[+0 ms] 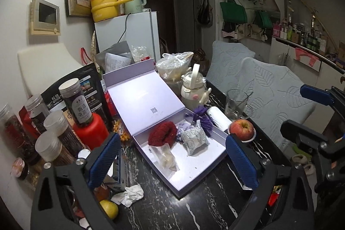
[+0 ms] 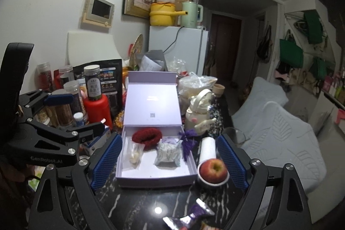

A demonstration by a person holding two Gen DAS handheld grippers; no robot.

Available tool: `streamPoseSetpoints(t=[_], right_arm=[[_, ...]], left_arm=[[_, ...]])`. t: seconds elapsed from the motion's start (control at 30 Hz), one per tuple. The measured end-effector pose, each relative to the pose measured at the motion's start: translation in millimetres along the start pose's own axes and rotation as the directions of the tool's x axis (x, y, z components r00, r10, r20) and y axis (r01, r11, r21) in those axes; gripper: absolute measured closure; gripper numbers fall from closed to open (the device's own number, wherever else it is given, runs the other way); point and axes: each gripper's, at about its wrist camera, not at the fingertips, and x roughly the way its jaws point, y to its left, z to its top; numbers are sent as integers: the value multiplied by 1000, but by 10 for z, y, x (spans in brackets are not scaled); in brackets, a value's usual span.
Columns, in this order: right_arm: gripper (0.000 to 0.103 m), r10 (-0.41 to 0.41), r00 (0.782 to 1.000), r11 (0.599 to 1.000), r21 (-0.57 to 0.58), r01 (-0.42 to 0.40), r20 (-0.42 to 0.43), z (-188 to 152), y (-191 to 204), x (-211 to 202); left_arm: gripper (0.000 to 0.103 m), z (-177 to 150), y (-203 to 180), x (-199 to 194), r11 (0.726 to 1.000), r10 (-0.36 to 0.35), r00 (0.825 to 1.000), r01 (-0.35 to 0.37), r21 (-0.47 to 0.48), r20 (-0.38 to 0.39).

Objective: Organize soft objects
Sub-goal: 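Withdraw both grippers from the box toward the snacks on the table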

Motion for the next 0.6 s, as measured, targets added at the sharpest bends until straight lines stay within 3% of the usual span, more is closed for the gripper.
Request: streamPoseSetpoints(t=[0.33,0.6], right_arm=[[4,-84,996,996,7,84,-20,-363,46,-312],[3,-128,990,991,34,130,-62,-735,-4,-464]], left_arm=[[3,-253,-211,-182,998,-40,999,40,50,9],[3,-511,-455,-178,990,-121,992,124,70,-34]])
